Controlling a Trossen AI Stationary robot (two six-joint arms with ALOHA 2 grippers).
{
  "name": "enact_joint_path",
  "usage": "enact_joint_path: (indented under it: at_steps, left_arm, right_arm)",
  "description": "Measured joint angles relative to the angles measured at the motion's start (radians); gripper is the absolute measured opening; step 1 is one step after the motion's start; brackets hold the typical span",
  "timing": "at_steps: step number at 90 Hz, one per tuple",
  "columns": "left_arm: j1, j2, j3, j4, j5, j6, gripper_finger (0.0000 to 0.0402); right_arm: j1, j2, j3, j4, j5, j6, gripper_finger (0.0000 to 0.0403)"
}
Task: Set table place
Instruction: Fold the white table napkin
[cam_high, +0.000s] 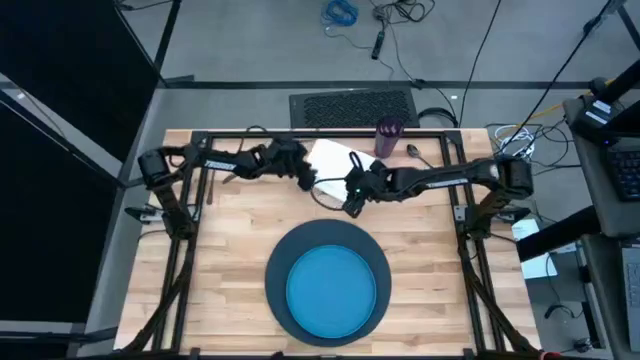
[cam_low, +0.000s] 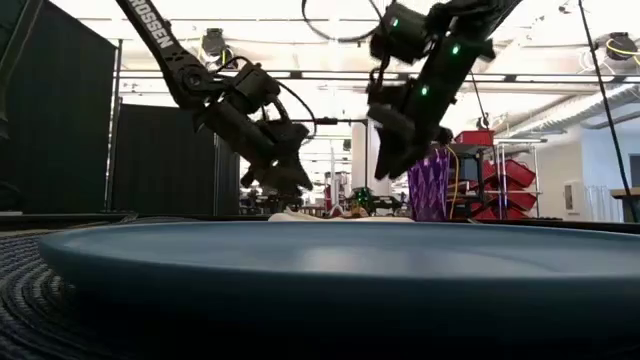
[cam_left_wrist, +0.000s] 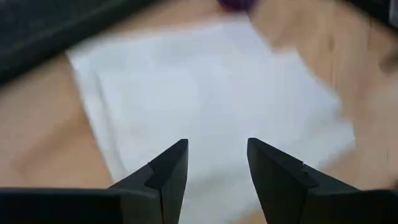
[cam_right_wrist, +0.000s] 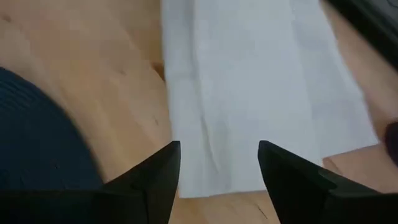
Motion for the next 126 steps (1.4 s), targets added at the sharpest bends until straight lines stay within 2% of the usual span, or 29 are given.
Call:
enact_joint_path:
  at_steps: [10, 33, 58, 91, 105, 126]
  left_arm:
    - [-0.045, -0.024, -0.004, -0.075, -0.065, 0.030, 0.0151]
    - [-0.153, -0.113, -0.036, -0.110, -0.217, 0.053, 0.0151]
    - [-0.235, -0.254, -0.091, -0.113, -0.332, 0.044, 0.0151]
    - [-0.296, -0.284, -0.095, -0.177, -0.419, 0.023, 0.0151]
    - [-0.324, -0.284, -0.095, -0.188, -0.454, 0.017, 0.0151]
    - [-0.404, -0.336, -0.094, -0.183, -0.547, 0.017, 0.0151]
  right_arm:
    - [-0.013, 0.072, 0.000, 0.034, 0.000, -0.020, 0.0199]
    - [-0.021, 0.164, 0.000, 0.075, 0.002, -0.045, 0.0191]
    - [-0.021, 0.153, 0.002, 0.098, 0.002, -0.076, 0.0088]
    - [-0.021, 0.152, 0.015, 0.090, -0.002, -0.084, 0.0004]
    - [-0.021, 0.152, 0.015, 0.090, -0.002, -0.076, 0.0026]
    - [-0.037, 0.134, 0.017, 0.073, -0.002, -0.080, 0.0110]
